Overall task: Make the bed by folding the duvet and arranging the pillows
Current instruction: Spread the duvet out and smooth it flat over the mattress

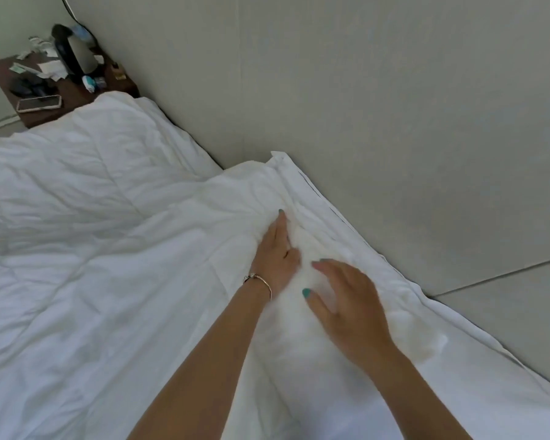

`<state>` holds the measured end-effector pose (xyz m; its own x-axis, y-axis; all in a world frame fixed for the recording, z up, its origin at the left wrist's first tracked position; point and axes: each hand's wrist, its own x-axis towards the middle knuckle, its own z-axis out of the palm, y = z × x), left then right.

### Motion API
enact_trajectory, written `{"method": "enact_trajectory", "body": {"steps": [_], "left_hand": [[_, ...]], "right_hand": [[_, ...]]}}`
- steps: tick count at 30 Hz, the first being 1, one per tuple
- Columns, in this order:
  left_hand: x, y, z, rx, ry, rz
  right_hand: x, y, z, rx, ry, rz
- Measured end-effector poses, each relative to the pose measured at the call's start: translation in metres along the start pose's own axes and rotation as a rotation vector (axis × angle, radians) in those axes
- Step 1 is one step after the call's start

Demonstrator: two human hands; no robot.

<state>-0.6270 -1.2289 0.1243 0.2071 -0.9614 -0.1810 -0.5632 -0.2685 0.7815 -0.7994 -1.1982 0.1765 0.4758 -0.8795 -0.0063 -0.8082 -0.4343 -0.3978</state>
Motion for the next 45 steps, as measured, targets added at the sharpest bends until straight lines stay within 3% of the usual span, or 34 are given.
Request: {"method": "enact_trajectory", "body": {"steps": [1,3,6,10,12,15,17,22,28,32,39,42,45], "left_hand": [[-0.004,-0.005,0.003,0.144,0.031,0.043],[-0.019,-0.015,0.009,0.340,0.116,0.082],[-0.060,-0.037,0.018,0.428,0.171,0.036],[-0.115,-0.062,0.028,0.483,0.141,-0.066],[-0.135,-0.064,0.035,0.473,0.124,-0.103],[-0.157,-0.066,0.041,0.401,0.155,-0.141],[-0.172,-0.074,0.043,0.372,0.167,-0.163],[-0.220,-0.105,0.047,0.332,0.164,-0.270],[-0.284,-0.147,0.047,0.329,0.070,-0.411],[-0.346,-0.173,0.047,0.267,0.023,-0.510],[-0.446,-0.222,0.024,0.082,0.068,-0.704],[-0.490,-0.256,-0.005,0.042,0.119,-0.705],[-0.536,-0.304,-0.045,0.068,0.138,-0.673]], "right_hand": [[-0.009,0.002,0.010,-0.038,-0.099,-0.089],[-0.017,0.028,0.028,-0.170,-0.207,-0.051],[-0.018,0.057,0.031,-0.218,-0.209,0.108],[-0.017,0.035,0.029,-0.296,-0.170,0.136],[-0.021,0.004,0.028,-0.180,-0.071,0.115],[-0.032,-0.045,0.036,0.244,-0.052,-0.047],[-0.045,-0.061,0.055,0.094,-0.065,-0.233],[-0.074,-0.057,0.100,-0.291,-0.302,-0.400],[-0.071,-0.066,0.110,-0.473,-0.277,-0.411],[-0.092,-0.095,0.114,-0.570,-0.437,-0.402],[-0.177,-0.190,0.174,-0.409,-1.001,-0.364],[-0.213,-0.243,0.211,-0.286,-1.054,-0.287],[-0.247,-0.293,0.247,-0.145,-0.994,-0.167]]}}
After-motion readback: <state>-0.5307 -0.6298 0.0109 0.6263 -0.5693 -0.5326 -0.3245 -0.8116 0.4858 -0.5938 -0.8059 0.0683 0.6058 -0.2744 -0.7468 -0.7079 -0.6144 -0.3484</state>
